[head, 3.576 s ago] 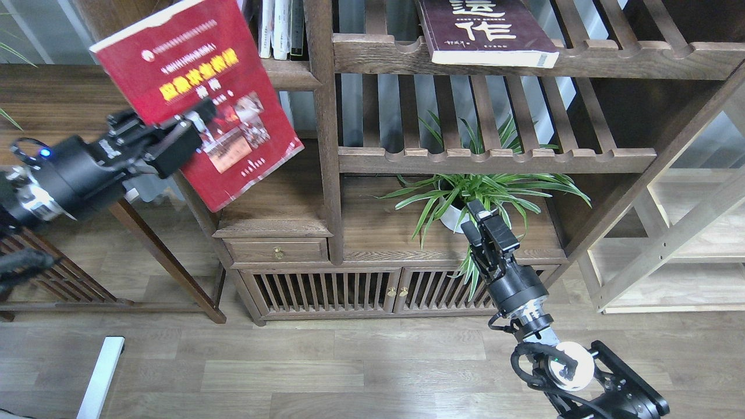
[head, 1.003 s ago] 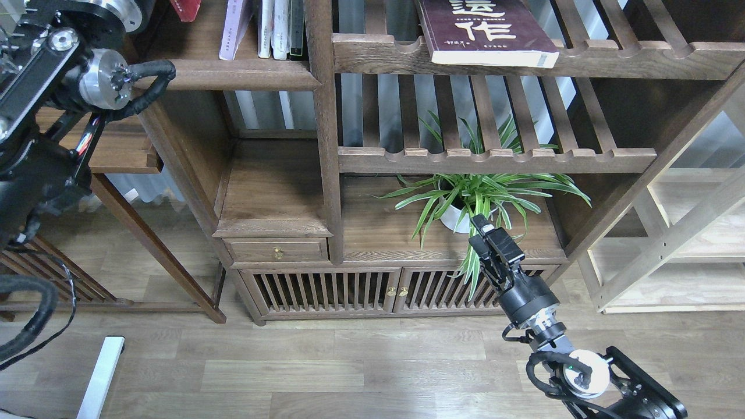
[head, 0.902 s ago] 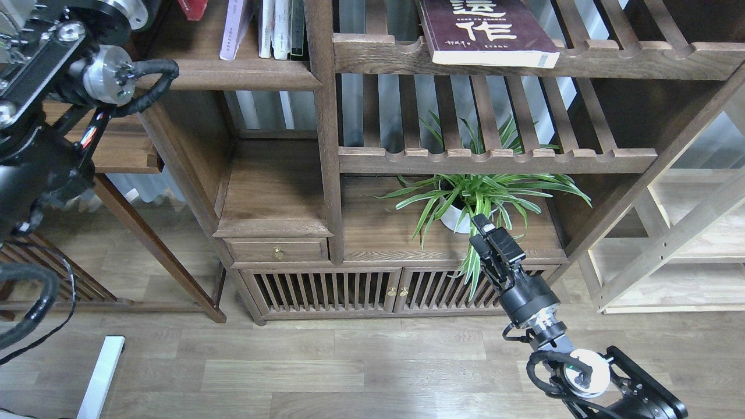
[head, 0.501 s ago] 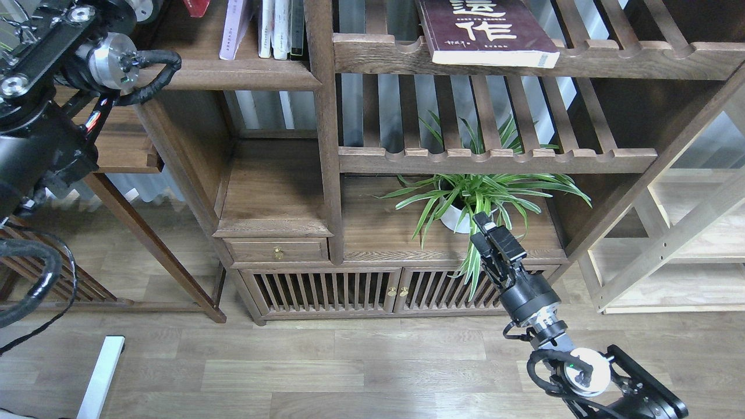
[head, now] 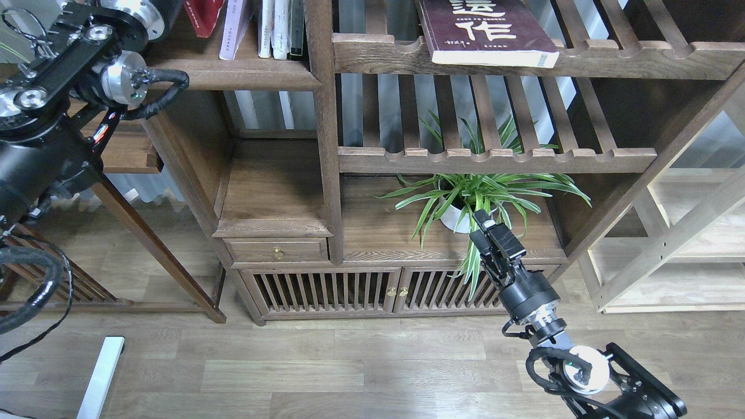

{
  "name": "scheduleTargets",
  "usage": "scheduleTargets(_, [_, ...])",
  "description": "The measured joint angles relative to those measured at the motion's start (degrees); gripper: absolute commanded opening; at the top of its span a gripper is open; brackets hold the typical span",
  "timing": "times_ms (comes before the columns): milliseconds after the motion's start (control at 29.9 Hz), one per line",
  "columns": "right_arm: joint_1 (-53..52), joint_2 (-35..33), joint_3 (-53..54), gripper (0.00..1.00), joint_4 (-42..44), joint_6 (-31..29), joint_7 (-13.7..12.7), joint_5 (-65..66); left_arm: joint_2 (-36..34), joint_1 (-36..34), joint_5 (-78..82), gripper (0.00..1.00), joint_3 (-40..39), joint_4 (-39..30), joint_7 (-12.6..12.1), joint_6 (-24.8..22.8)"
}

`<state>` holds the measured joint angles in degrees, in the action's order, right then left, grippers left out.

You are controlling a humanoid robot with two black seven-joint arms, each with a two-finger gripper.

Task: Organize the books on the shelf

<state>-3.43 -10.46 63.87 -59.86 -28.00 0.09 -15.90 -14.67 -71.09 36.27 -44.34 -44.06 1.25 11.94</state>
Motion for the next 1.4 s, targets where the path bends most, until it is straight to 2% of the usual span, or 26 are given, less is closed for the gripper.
scheduleTargets(902, [0.3, -0.3, 0.8, 0.76, -0.6, 0.0, 0.0, 0.0, -0.7, 1.7, 0.0, 0.05, 1.5, 1.4, 2.2, 0.0])
scheduleTargets(1070, [0.5, -0.4, 1.2, 0.76, -0.8, 0.0, 0.0, 0.0, -0.6, 1.6, 0.0, 0.16, 1.6, 1.6, 2.3, 0.0])
scheduleTargets(1170, [0.5, -0.4, 1.4, 0.76, -1.0, 0.0, 0.0, 0.0, -0.5, 1.6, 0.0, 0.19, 1.6, 2.5, 2.5, 0.0])
scheduleTargets(1404, [0.5, -0.9, 2.0, 0.76, -1.2, 0.0, 0.0, 0.0, -0.2, 1.4, -0.1, 0.27, 1.6, 4.0, 4.7, 0.0])
